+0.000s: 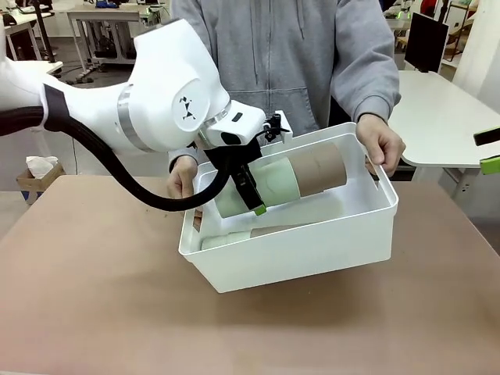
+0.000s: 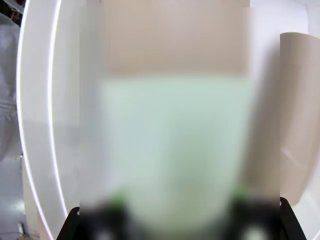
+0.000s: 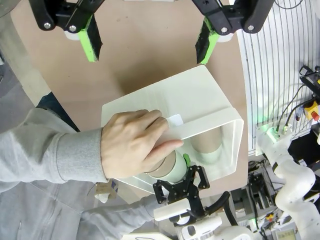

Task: Stack the cups and store them in the basket.
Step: Place the stack of Reusable plastic cups into the Pantry Basket.

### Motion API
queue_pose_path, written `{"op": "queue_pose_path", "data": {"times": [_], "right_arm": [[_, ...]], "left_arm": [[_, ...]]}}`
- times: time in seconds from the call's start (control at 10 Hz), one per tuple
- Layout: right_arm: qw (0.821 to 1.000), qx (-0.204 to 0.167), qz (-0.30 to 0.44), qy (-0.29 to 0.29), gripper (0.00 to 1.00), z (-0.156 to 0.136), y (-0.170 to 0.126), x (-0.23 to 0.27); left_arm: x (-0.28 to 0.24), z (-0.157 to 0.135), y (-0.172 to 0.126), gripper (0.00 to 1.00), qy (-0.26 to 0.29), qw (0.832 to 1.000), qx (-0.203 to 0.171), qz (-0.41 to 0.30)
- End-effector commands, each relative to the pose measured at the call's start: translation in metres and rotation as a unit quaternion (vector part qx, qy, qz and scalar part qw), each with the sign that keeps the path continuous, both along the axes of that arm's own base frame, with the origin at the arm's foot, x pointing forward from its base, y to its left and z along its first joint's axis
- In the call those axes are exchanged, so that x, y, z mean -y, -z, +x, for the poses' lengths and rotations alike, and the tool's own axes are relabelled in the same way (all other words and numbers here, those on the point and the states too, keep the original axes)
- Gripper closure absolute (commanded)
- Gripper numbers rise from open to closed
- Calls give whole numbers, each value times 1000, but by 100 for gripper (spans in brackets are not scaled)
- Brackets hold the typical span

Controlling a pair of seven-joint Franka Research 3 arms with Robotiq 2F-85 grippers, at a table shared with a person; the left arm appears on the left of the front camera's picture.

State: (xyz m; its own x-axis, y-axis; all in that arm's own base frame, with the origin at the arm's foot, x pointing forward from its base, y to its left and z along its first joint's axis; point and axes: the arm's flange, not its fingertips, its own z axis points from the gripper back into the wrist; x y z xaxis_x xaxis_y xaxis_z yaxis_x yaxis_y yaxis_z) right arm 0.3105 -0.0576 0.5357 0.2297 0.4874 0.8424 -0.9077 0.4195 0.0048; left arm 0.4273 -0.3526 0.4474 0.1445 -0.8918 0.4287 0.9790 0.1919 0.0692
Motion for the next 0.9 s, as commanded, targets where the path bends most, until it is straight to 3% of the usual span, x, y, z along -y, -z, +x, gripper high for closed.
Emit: {"op": "queue_pose_path", "data": {"times": [0.0,0.5,0.6,0.8], "right_arm": [[1000,7,5,-4,0,1,-1,0],[1000,7,5,-4,0,1,-1,0],[1000,7,5,-4,0,1,-1,0],[1000,7,5,-4,0,1,-1,0]], "left_arm": [[10,9,10,15,-9,1000,23,6],[16,23,31,15,2,1000,29,1],[17,20,31,0,19,999,29,-4],[17,17,25,0,28,999,20,-16]]}}
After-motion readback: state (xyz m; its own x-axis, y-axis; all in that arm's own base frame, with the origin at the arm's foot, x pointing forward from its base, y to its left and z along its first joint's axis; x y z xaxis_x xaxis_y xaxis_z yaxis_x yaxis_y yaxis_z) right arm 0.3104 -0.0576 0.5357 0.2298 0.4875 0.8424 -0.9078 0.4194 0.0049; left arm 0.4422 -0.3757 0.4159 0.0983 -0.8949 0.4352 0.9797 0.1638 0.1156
